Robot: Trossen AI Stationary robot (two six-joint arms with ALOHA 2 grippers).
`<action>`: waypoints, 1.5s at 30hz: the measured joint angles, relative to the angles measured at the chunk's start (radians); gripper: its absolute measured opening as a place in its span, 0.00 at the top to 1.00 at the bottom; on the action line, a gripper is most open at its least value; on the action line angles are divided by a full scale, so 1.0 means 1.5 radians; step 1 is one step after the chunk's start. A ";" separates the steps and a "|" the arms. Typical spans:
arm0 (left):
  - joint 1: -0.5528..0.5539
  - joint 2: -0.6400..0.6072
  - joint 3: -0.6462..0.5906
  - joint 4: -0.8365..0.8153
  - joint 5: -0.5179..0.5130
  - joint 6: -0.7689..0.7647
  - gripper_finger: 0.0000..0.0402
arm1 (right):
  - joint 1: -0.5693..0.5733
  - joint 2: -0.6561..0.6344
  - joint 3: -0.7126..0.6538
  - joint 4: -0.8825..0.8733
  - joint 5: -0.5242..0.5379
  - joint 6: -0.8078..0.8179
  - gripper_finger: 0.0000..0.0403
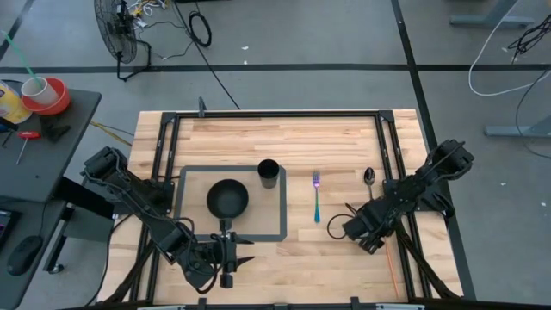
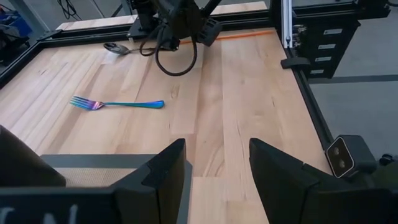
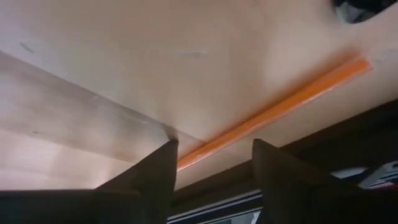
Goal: Pick & Place Utensil
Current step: Put the straw into the black cup on the table mat
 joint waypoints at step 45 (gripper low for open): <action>0.001 0.000 0.000 -0.001 -0.005 0.000 0.55 | -0.072 0.003 0.302 0.009 0.249 -0.138 0.95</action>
